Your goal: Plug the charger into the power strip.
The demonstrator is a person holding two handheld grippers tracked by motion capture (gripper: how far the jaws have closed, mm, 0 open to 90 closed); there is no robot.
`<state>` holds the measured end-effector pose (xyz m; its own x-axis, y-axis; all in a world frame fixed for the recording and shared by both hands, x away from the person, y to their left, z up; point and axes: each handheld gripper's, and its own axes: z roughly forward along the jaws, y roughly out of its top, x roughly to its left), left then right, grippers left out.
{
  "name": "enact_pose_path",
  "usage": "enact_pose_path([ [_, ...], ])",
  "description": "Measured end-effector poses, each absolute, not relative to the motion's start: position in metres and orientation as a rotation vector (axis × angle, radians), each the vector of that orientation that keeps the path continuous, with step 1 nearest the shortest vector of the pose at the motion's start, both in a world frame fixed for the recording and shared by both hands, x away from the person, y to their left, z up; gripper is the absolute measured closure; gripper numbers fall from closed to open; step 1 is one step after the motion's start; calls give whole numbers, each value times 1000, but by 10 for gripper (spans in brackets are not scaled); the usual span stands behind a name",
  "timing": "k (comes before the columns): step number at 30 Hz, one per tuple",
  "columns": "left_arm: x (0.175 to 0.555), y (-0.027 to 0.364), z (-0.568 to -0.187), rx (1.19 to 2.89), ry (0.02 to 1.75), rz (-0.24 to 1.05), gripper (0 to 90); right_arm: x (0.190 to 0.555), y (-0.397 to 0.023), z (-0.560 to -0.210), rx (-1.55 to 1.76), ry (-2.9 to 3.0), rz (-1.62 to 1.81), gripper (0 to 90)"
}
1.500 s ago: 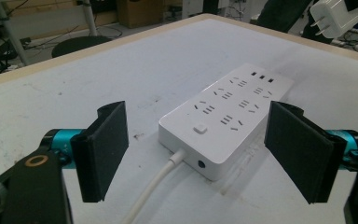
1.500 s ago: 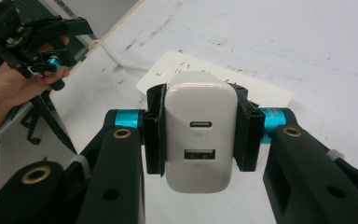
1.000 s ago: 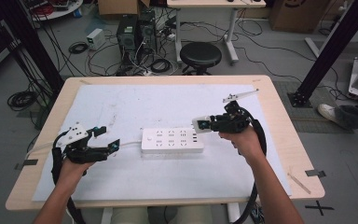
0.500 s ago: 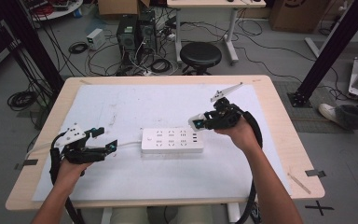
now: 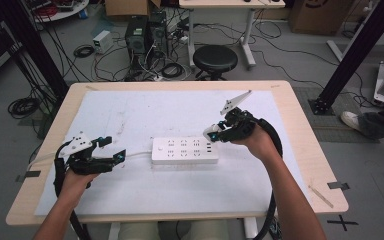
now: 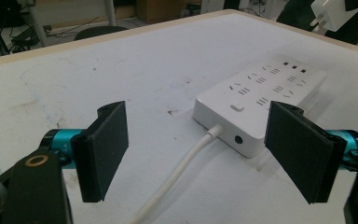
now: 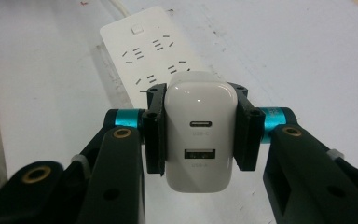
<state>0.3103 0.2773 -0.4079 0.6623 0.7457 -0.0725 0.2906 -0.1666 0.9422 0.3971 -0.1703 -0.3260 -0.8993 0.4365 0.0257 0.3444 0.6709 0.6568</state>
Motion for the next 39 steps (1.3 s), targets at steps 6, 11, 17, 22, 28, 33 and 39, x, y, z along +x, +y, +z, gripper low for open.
enact_pose_path([
  [6,310,279,-409,1750,840,501,217,402,-164,-324,615,2765,981,635],
  [11,311,279,-409,1752,838,504,217,407,-157,-322,573,2776,939,635],
  [17,312,280,-410,1751,844,503,217,412,-147,-327,558,2804,887,635],
  [22,313,280,-411,1753,840,506,217,415,-143,-328,540,2813,849,635],
  [28,313,280,-412,1746,846,502,217,425,-129,-324,470,2827,786,634],
  [33,314,282,-413,1748,847,504,217,430,-117,-323,440,2856,736,634],
  [39,314,285,-415,1744,854,499,217,435,-105,-327,388,2887,703,634],
])
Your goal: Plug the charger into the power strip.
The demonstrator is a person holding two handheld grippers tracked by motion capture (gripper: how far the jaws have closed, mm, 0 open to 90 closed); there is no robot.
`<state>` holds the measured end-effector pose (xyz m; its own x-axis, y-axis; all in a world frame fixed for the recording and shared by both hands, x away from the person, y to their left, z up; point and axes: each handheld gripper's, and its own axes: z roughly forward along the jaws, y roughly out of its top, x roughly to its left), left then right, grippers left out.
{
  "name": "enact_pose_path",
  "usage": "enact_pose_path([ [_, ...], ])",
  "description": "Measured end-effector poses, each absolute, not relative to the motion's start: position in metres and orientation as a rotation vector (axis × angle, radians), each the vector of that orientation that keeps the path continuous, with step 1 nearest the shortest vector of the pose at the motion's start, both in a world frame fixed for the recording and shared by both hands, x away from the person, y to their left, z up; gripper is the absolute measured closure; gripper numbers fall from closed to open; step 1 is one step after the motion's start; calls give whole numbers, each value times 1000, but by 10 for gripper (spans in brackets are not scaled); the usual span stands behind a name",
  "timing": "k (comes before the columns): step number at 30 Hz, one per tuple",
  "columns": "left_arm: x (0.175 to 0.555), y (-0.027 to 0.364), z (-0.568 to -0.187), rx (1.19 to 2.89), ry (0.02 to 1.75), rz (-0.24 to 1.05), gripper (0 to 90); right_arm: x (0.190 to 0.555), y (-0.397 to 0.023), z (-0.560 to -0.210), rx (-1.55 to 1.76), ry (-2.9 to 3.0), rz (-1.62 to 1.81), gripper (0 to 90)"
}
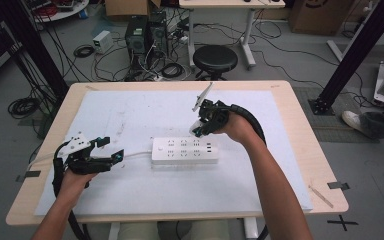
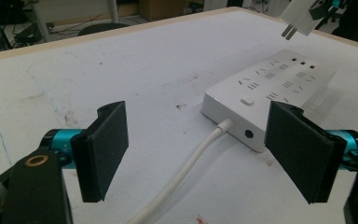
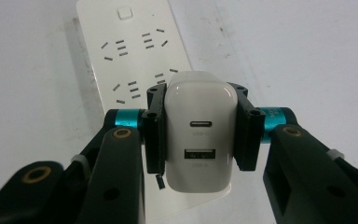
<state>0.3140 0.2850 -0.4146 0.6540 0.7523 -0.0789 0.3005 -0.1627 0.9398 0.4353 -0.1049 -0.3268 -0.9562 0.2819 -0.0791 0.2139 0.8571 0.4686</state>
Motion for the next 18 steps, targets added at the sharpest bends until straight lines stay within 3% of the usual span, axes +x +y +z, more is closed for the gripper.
enact_pose_path([
  [18,315,286,-418,1740,855,490,217,442,-94,-349,247,2993,474,635],
])
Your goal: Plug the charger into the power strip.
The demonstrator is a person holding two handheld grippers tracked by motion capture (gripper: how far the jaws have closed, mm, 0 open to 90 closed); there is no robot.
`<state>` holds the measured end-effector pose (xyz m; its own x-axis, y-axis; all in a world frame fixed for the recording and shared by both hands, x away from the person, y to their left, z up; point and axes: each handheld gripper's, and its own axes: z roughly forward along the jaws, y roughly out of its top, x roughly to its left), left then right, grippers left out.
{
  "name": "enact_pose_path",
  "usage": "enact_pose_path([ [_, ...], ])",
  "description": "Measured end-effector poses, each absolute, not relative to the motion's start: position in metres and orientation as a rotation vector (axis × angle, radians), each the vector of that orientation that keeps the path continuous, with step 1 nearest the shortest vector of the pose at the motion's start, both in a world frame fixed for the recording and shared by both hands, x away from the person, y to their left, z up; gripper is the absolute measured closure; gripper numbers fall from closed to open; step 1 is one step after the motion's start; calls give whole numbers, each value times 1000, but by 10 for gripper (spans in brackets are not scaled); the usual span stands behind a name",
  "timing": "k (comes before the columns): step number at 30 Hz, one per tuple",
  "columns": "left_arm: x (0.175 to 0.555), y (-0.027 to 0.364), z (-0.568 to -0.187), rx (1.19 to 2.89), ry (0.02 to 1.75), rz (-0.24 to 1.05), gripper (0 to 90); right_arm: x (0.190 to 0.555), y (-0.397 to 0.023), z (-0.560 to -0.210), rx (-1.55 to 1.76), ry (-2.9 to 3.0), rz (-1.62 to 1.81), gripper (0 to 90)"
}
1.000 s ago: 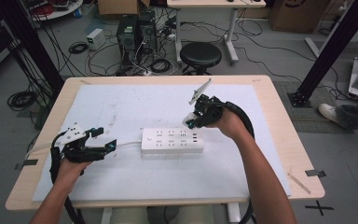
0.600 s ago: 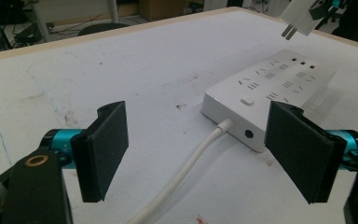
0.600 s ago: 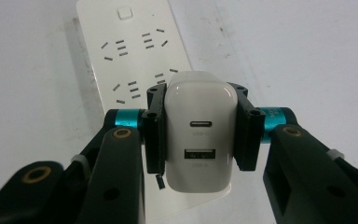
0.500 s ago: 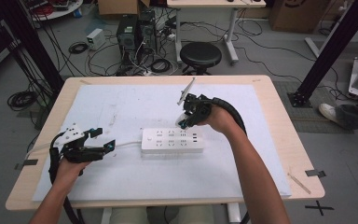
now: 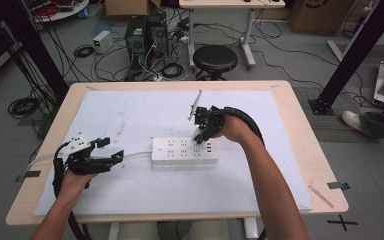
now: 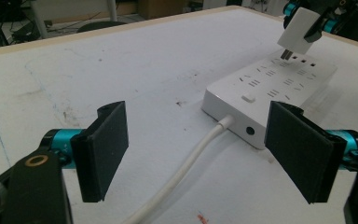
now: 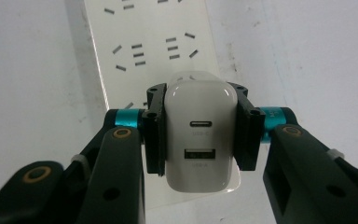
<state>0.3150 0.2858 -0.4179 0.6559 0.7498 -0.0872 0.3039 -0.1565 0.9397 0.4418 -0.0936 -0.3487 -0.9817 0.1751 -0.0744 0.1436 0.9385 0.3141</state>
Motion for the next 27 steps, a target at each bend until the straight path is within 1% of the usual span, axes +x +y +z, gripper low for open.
enact_pose_path([
  [9,315,286,-419,1735,860,487,217,439,-87,-353,93,2996,419,635],
  [19,317,284,-423,1720,864,471,217,439,-67,-354,56,3003,306,638],
  [20,317,284,-423,1722,863,471,217,439,-63,-359,40,3010,246,638],
  [22,316,285,-423,1722,865,470,217,439,-59,-361,18,3007,237,638],
  [27,317,286,-424,1724,866,468,217,443,-60,-362,39,3025,239,639],
])
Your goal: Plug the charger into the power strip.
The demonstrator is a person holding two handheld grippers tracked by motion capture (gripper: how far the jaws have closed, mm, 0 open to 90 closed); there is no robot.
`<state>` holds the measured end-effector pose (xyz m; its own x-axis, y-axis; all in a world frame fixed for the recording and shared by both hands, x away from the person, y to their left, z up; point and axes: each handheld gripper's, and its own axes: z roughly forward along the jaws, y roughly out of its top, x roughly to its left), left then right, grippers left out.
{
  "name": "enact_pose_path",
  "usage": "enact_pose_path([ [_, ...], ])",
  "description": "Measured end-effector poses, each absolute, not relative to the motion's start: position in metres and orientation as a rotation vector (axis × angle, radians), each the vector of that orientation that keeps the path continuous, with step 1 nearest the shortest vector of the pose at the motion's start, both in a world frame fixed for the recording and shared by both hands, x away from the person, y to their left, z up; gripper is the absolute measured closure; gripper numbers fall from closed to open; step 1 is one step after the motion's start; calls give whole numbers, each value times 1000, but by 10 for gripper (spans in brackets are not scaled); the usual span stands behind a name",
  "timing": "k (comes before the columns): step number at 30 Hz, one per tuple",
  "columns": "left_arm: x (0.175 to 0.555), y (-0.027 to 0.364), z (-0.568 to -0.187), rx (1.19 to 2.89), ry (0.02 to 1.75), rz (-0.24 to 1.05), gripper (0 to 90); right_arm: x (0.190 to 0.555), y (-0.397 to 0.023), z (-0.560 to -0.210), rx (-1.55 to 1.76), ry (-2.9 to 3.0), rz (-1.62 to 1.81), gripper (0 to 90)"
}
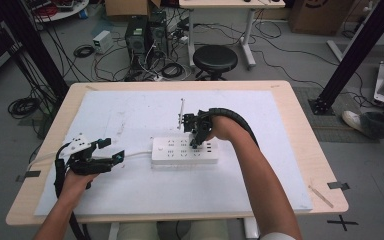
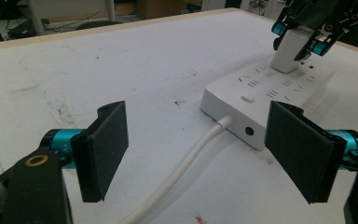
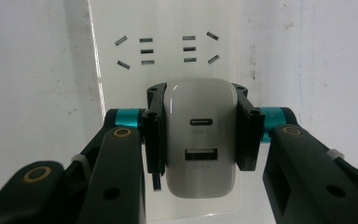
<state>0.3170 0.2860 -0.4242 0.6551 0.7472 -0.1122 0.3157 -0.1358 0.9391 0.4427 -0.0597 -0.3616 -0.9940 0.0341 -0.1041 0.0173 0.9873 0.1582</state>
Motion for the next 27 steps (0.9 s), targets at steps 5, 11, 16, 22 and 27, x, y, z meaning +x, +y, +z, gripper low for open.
enact_pose_path([
  [5,318,286,-426,1724,872,462,217,444,-56,-362,26,3037,207,640],
  [11,319,284,-426,1728,873,459,217,445,-53,-363,54,3050,156,640],
  [16,319,283,-426,1730,872,458,217,447,-52,-363,60,3058,150,640],
  [22,320,282,-426,1728,869,458,217,446,-54,-364,55,3050,169,634],
  [27,320,283,-426,1728,871,455,217,450,-70,-360,276,3033,405,419],
])
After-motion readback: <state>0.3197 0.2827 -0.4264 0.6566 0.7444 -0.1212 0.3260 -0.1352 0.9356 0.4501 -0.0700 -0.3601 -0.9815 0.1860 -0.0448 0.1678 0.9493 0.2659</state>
